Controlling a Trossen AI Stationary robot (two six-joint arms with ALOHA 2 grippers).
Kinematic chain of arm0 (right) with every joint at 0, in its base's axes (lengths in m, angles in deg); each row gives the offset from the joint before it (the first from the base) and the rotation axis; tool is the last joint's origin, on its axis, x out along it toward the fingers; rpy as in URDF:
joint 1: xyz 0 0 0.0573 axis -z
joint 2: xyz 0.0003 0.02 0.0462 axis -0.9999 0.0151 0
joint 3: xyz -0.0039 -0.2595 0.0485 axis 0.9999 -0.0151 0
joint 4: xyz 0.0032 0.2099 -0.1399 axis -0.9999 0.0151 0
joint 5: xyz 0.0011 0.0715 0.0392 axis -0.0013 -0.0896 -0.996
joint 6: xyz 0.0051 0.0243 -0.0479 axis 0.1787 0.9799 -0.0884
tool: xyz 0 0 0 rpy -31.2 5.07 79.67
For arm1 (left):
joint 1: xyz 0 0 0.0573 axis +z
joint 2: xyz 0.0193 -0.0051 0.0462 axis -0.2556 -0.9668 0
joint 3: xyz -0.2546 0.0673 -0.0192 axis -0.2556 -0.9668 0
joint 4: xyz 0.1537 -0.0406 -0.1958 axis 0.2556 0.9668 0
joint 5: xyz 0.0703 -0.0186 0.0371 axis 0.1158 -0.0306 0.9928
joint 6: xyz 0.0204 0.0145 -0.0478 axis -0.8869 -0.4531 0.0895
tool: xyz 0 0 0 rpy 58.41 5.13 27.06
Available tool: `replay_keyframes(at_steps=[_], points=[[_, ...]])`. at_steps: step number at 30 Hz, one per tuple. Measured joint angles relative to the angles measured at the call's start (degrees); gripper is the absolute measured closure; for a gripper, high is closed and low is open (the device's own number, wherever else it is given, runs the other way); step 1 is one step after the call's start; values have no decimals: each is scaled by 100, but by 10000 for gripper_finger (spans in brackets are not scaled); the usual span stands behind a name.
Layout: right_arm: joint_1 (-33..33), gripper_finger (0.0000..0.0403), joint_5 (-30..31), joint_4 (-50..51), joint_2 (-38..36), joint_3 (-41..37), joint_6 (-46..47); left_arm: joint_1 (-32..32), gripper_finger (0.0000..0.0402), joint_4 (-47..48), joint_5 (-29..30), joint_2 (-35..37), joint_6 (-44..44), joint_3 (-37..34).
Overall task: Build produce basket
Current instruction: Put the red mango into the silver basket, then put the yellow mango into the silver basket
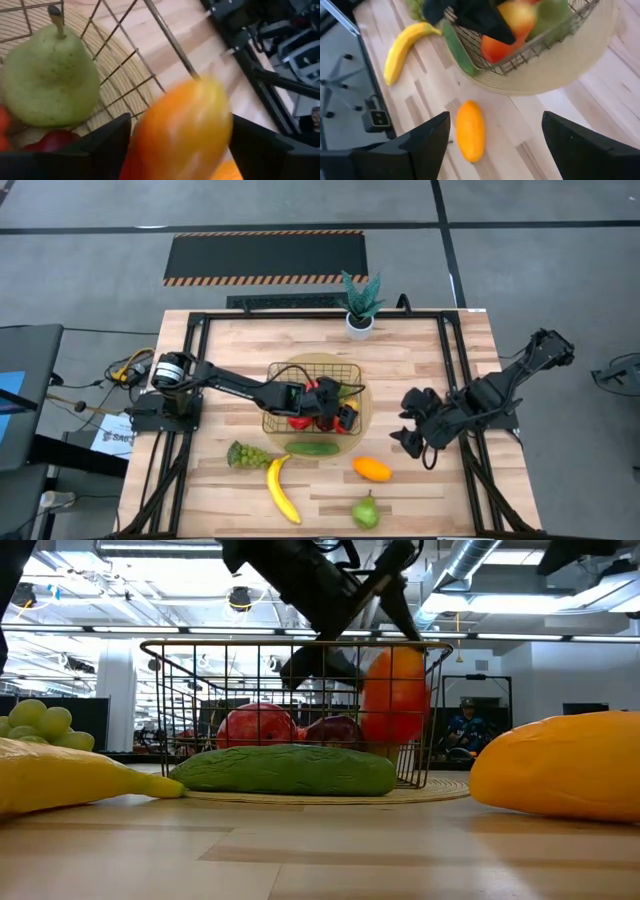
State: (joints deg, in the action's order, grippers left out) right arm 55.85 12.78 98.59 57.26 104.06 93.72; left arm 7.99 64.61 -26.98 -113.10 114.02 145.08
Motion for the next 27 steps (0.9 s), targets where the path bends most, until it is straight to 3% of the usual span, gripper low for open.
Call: replay_keyframes(at_steps=[4, 8, 13, 20, 27], points=[[-98, 57, 0, 201, 22, 1, 4, 9, 67, 163, 166, 0, -10, -4], [-153, 49, -100, 312, 140, -1, 6, 50, 49, 137, -83, 0, 121, -2], [-317, 45, -323, 263, 652, -4, -248, 69, 48, 177, -526, 266, -183, 67], [-286, 45, -744, -695, 1714, -2, -839, 66, 50, 637, -843, 991, -1129, 174], [-90, 45, -995, -1252, 2499, 4, -994, -222, 50, 838, -713, 1928, -1425, 184]])
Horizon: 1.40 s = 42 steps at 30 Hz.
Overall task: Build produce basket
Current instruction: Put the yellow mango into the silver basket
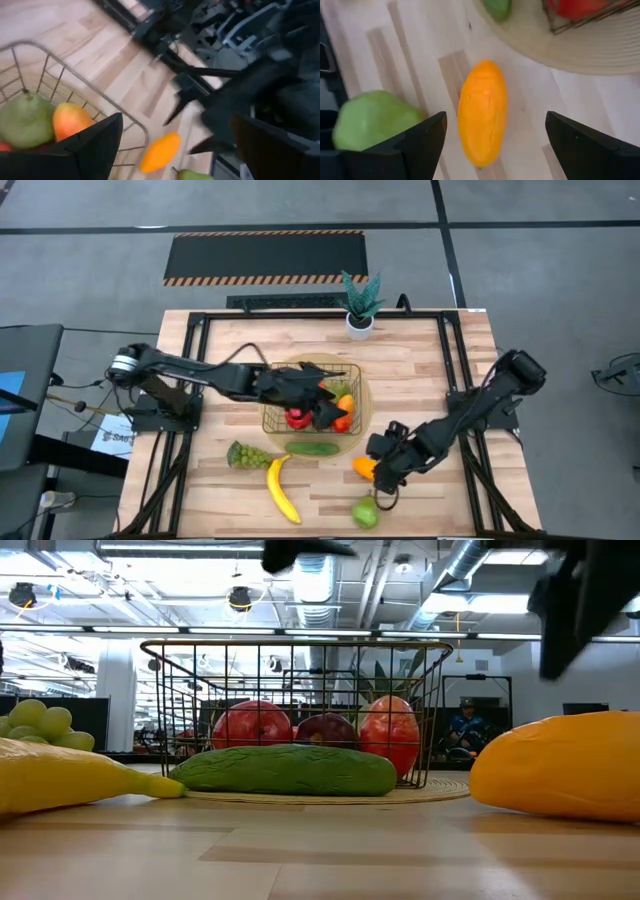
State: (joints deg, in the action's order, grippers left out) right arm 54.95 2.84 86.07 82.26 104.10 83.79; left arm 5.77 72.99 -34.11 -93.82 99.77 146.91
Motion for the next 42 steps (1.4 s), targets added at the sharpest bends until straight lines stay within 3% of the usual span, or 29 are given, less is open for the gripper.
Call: replay_keyframes(at_steps=[7, 14, 25, 29, 35, 42], points=[[38, 45, -679, -293, 769, -2, -148, -715, 50, 113, 937, 729, -314, 2], [60, 49, -1008, -381, 1319, -4, -195, -1360, 50, 220, 1872, 909, -332, 0], [61, 194, -1101, -261, 1163, -4, 56, -1970, 50, 195, 2447, 909, -371, 0], [97, 205, -1064, -263, 752, -4, 121, -2061, 50, 149, 2465, 909, -373, 0], [96, 167, -149, -518, -343, -4, 484, -2113, 50, -268, 2264, 948, -796, -7], [-1, 173, 1475, -1848, -1665, -4, -86, -2076, 50, -1257, 1930, 1163, -1790, -173]])
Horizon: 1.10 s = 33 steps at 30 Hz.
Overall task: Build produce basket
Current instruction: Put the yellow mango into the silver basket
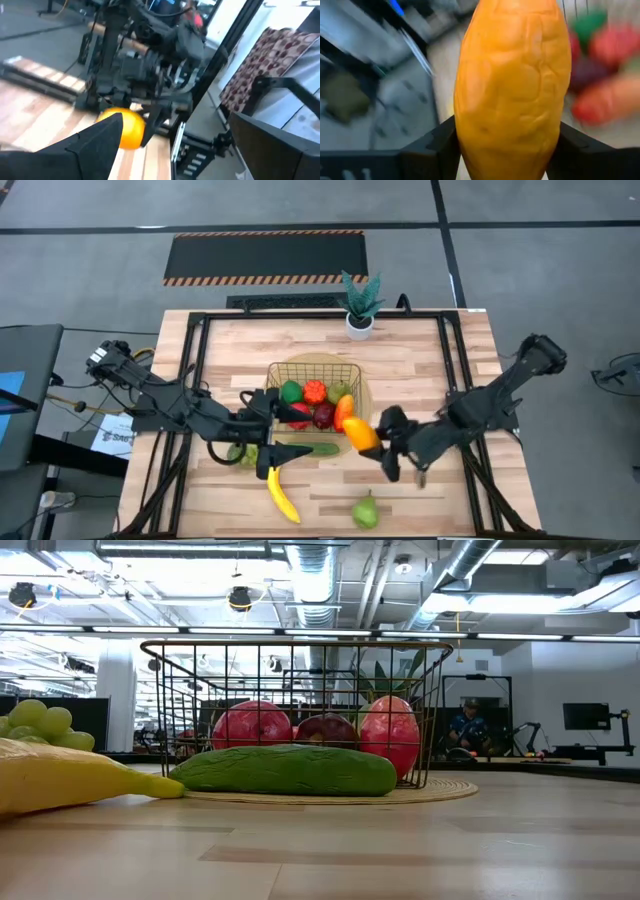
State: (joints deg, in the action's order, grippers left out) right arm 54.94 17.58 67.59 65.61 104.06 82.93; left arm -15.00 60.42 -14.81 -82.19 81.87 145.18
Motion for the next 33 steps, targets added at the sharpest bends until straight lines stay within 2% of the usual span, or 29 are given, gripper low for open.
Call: replay_keyframes(at_steps=[3, 7, 12, 21, 33], points=[[15, 176, 311, -904, -360, 2, -713, 96, 50, -576, -204, -3, -131, -162], [90, 170, 373, -2164, -564, 7, -1696, 368, 50, -1555, -578, -20, -85, -647], [274, 170, 368, -2730, -443, 7, -2103, 818, 50, -2825, -1206, -83, -58, -1117], [583, 169, 246, -3208, 99, 2, -2107, 1264, 50, -2439, -1150, -90, -301, -1195], [1040, 168, -340, -3796, 477, 5, -2061, 1465, 50, -2686, -1634, -312, -208, -1188]])
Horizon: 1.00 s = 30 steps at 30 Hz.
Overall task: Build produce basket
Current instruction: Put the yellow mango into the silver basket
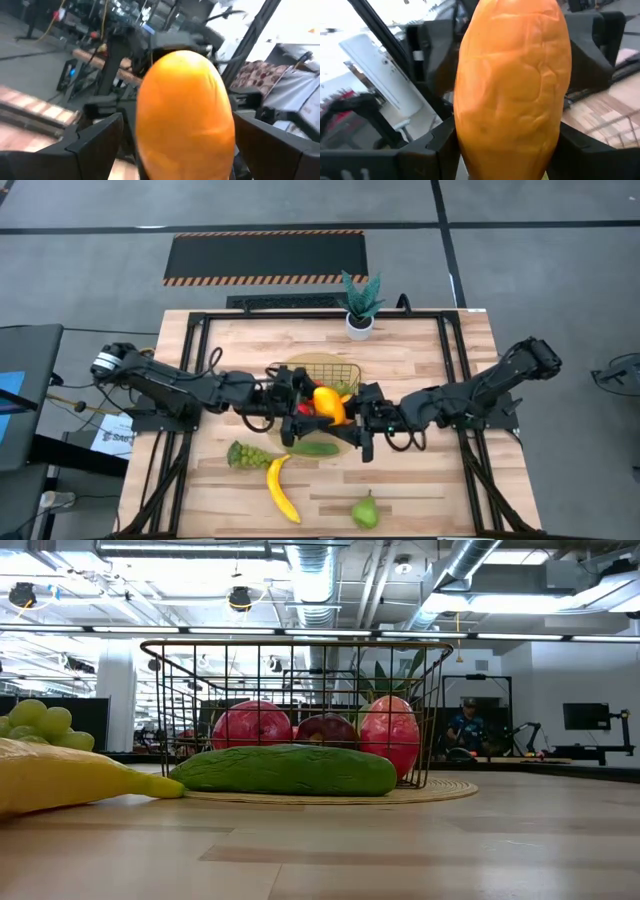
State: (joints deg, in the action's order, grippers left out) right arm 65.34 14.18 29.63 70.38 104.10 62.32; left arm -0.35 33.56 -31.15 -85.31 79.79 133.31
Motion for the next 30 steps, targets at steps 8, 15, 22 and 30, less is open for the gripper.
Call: replay_keyframes(at_steps=[8, 15, 22, 30], points=[[18, 168, -125, 2, 15, 0, 5, 7, 98, 20, 47, -66, 83, -3], [31, 147, -296, 71, 13, 0, -35, 24, 174, 47, -18, -51, 108, -3], [-3, 111, -481, 1000, -300, -2, 180, 63, 185, 226, 159, 91, 62, 0], [-403, 107, -447, 2728, -1006, 0, 946, 200, 183, 2199, 812, 688, 48, 8]])
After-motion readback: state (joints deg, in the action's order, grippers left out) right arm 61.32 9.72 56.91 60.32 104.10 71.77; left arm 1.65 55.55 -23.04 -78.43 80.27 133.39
